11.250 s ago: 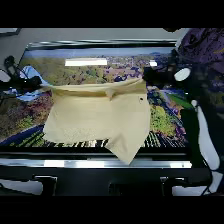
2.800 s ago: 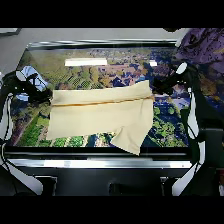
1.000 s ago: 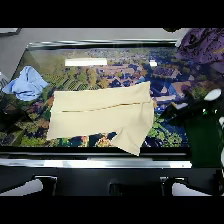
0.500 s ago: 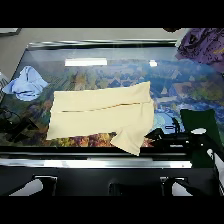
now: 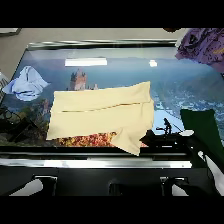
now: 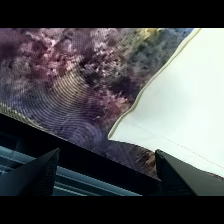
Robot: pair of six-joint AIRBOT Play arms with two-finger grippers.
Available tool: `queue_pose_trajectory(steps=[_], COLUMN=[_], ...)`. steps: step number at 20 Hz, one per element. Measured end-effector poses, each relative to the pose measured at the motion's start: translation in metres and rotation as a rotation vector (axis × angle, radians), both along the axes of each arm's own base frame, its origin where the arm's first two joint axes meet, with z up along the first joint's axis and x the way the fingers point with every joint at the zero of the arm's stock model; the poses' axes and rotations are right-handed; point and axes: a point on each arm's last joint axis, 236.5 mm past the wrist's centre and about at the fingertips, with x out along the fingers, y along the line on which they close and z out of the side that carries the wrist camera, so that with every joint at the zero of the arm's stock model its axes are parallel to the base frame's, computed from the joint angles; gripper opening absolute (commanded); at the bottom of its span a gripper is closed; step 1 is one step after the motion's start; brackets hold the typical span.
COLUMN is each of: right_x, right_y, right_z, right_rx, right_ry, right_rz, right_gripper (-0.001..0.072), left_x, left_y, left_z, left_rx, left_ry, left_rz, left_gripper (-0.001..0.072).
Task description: Fold the clothes and pants, and hang the long-sleeved shirts on hangers.
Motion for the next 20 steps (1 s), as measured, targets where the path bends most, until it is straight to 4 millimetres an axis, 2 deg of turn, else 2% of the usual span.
queue_pose_trajectory(steps=[3, 6, 10, 14, 20], right_x=[0.004, 0.010, 0.013, 0.012, 0.011], right_y=[0.002, 0.001, 0.001, 0.002, 0.003], right_z=[-0.002, -0.001, 0.001, 0.003, 0.004], right_rx=[-0.017, -0.032, -0.035, -0.029, -0.023], right_ry=[-0.010, -0.024, -0.031, -0.028, -0.023], right_rz=[-0.006, -0.019, -0.019, -0.014, -0.009], right_gripper=[0.0029, 0.0029, 0.0030, 0.0030, 0.0030], left_x=[-0.003, -0.004, 0.001, -0.003, -0.006], left_y=[-0.001, -0.003, -0.019, -0.031, -0.047], left_z=[-0.003, -0.015, -0.032, -0.049, -0.054], left_rx=[-0.005, -0.009, -0.087, -0.153, -0.235], left_ry=[0.009, -0.011, -0.077, -0.068, -0.052], left_rz=[0.006, -0.002, -0.037, -0.056, -0.068], left_gripper=[0.0708, 0.0708, 0.0706, 0.0706, 0.0687])
